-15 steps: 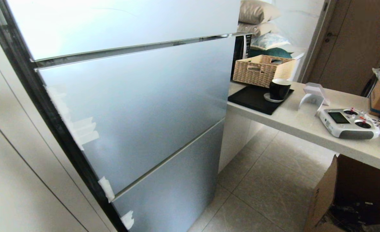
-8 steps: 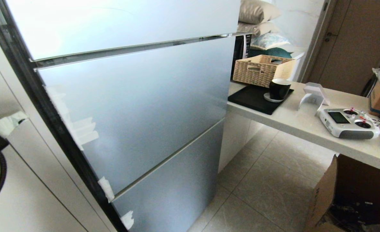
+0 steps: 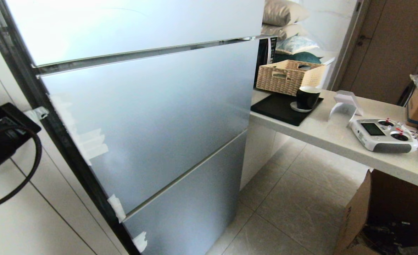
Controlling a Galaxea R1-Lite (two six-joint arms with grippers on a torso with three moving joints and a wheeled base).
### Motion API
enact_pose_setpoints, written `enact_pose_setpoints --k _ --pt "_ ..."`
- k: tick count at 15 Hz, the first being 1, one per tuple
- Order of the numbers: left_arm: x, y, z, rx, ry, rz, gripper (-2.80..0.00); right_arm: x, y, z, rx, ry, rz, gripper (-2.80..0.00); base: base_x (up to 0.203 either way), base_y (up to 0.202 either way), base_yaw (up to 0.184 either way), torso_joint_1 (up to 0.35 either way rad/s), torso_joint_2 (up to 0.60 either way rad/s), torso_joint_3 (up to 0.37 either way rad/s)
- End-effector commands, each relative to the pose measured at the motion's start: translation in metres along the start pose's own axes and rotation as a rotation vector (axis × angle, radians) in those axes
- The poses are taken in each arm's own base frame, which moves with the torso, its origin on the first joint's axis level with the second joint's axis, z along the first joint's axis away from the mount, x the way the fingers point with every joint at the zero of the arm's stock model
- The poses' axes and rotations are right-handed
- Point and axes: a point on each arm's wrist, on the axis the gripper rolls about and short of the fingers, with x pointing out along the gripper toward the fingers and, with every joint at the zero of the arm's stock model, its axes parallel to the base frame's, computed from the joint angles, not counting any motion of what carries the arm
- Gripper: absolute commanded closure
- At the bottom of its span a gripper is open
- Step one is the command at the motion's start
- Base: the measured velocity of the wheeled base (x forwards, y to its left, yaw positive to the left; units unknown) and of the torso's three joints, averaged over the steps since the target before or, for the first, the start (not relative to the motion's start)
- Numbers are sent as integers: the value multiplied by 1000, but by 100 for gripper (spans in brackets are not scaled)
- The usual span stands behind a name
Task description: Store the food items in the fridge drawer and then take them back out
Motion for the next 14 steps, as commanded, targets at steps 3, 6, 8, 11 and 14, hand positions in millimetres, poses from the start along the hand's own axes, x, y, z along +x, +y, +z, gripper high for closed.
enact_pose_setpoints --k 3,6,8,11,14 --pt "14 -1 -8 -5 24 3 0 0 0 0 -2 0 1 0 0 0 0 0 0 0" --pt "16 -5 -14 -18 49 -17 0 0 0 0 -4 0 1 0 0 0 0 0 0 0" --pt "13 -9 -14 -67 55 -43 0 0 0 0 -4 0 1 0 0 0 0 0 0 0" --pt "9 -12 -18 -75 75 -65 0 0 0 0 -4 0 1 0 0 0 0 0 0 0" --pt "1 -18 -16 -79 71 -103 0 0 0 0 -4 0 1 0 0 0 0 0 0 0"
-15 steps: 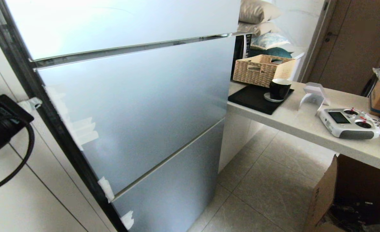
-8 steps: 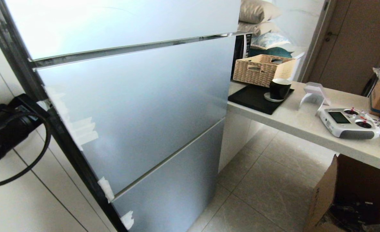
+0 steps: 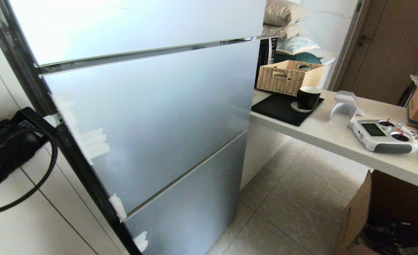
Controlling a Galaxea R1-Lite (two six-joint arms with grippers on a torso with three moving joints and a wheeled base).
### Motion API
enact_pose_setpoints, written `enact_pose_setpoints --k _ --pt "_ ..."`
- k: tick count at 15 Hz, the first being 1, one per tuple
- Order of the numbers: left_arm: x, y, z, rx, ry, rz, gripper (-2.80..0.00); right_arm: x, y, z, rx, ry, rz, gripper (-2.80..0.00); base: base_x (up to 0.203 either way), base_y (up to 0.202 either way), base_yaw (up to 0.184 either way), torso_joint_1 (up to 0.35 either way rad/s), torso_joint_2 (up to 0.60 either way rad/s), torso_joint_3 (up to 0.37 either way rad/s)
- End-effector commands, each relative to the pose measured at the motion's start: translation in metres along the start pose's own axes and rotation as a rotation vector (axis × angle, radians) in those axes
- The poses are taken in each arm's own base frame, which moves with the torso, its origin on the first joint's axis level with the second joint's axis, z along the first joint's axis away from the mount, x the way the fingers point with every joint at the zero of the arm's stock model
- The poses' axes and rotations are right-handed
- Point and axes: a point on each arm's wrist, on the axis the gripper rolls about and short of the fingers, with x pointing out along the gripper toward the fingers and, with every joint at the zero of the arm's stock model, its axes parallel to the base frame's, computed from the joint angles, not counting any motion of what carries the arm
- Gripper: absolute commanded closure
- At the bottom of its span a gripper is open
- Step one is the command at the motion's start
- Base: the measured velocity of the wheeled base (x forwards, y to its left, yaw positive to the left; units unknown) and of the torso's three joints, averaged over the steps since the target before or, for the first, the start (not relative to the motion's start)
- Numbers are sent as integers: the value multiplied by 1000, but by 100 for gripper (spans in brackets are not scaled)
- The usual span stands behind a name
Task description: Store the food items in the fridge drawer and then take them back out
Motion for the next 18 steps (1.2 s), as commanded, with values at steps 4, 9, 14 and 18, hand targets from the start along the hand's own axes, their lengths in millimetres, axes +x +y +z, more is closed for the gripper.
enact_pose_setpoints --k 4,9,14,18 --pt "-24 -9 4 -8 -21 -67 0 0 0 0 0 1 1 0 0 0 0 0 0 0" --pt "-36 -5 -1 -7 -14 -68 0 0 0 0 1 0 1 0 0 0 0 0 0 0" --pt "-46 -7 -8 -10 21 -116 0 0 0 0 1 1 1 0 0 0 0 0 0 0" --pt "-47 -10 -15 -10 53 -144 0 0 0 0 3 1 1 0 0 0 0 0 0 0"
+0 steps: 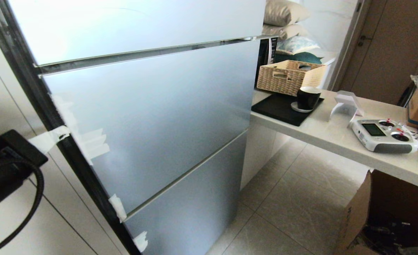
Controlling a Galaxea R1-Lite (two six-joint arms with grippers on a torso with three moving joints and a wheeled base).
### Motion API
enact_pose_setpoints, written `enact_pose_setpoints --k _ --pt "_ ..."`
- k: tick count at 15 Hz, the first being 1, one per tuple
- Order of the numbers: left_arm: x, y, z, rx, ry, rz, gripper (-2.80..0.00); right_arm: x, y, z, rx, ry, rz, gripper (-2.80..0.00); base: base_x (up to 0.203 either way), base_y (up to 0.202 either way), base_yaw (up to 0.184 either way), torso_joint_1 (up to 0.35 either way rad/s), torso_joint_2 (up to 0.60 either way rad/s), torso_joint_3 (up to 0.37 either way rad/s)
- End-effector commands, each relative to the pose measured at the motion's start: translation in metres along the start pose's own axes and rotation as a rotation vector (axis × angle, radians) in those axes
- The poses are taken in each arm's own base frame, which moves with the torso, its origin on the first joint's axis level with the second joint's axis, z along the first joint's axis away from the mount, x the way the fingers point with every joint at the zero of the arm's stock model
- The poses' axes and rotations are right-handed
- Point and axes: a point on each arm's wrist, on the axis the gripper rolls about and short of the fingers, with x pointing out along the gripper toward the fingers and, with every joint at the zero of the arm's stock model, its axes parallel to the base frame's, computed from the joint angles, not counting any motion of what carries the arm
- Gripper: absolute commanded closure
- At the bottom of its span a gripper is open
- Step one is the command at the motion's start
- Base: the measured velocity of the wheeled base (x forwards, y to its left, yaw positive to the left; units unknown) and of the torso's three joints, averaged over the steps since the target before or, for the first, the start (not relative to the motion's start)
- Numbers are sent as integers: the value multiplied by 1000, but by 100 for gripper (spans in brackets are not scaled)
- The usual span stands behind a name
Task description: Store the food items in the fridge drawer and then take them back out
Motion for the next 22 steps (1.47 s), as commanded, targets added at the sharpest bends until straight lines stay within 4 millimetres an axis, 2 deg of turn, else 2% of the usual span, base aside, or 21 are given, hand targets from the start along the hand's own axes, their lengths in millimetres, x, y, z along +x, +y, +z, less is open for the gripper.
enact_pose_setpoints --k 1,5,8,11,13,16,22 --pt "2 -1 -2 -4 7 -3 0 0 0 0 0 -1 1 0 0 0 0 0 0 0" --pt "3 -1 -3 -4 10 0 0 0 0 0 0 1 1 0 0 0 0 0 0 0" --pt "-12 -3 4 -6 -31 -16 0 0 0 0 0 -1 1 0 0 0 0 0 0 0" --pt "-37 -4 14 -6 -66 -8 0 0 0 0 0 -1 1 0 0 0 0 0 0 0" --pt "-40 -2 15 -3 -74 27 0 0 0 0 0 1 1 0 0 0 0 0 0 0" --pt "-26 4 11 0 -80 143 0 0 0 0 0 1 1 0 0 0 0 0 0 0" --pt "12 3 9 -66 -26 172 0 0 0 0 0 1 1 0 0 0 0 0 0 0"
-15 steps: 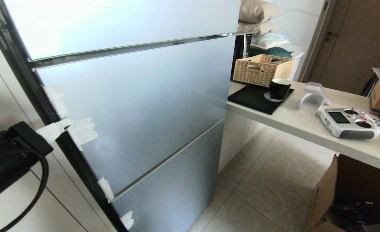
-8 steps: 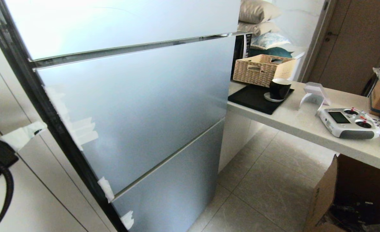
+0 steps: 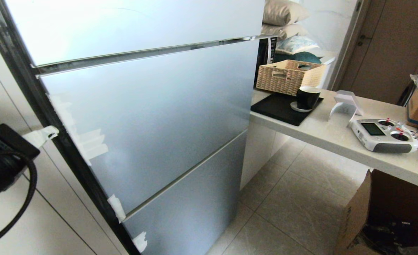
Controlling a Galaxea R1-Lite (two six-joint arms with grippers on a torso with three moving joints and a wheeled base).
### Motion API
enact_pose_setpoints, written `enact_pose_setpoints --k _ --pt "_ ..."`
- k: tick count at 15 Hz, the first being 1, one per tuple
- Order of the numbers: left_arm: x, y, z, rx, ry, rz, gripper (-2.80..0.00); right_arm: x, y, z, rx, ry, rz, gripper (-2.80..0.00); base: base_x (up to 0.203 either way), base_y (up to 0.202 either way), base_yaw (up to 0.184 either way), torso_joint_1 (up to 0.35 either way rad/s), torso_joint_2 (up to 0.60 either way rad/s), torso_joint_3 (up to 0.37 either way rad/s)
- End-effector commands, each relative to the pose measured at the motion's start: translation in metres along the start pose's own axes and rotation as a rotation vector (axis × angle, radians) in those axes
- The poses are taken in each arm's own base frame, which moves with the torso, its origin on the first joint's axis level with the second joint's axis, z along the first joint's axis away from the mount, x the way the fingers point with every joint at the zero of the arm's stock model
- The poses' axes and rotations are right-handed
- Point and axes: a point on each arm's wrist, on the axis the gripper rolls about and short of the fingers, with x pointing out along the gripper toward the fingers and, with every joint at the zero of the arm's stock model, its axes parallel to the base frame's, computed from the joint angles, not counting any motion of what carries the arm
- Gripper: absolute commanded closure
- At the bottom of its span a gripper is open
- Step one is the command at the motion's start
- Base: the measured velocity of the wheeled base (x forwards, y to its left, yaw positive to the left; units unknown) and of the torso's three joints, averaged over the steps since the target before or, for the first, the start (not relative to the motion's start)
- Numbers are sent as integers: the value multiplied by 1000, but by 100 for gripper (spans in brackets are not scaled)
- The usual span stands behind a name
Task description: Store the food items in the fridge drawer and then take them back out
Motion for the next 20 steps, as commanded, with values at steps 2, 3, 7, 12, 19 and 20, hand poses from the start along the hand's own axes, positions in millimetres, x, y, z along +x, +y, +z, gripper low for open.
enact_pose_setpoints --k 2,3,7,12,19,20 --pt "17 -3 -3 -1 29 12 0 0 0 0 -1 -1 1 0 0 0 0 0 0 0" --pt "17 -4 -3 -2 35 -4 0 0 0 0 -1 1 1 0 0 0 0 0 0 0" --pt "12 -6 -3 -22 61 -57 0 0 0 0 -1 0 1 0 0 0 0 0 0 0" --pt "4 -9 -8 -45 112 -126 0 0 0 0 -1 1 1 0 0 0 0 0 0 0" --pt "-9 -6 -15 -44 134 -146 0 0 0 0 -1 -1 1 0 0 0 0 0 0 0" --pt "-11 -6 -15 -45 138 -157 0 0 0 0 -1 -1 1 0 0 0 0 0 0 0"
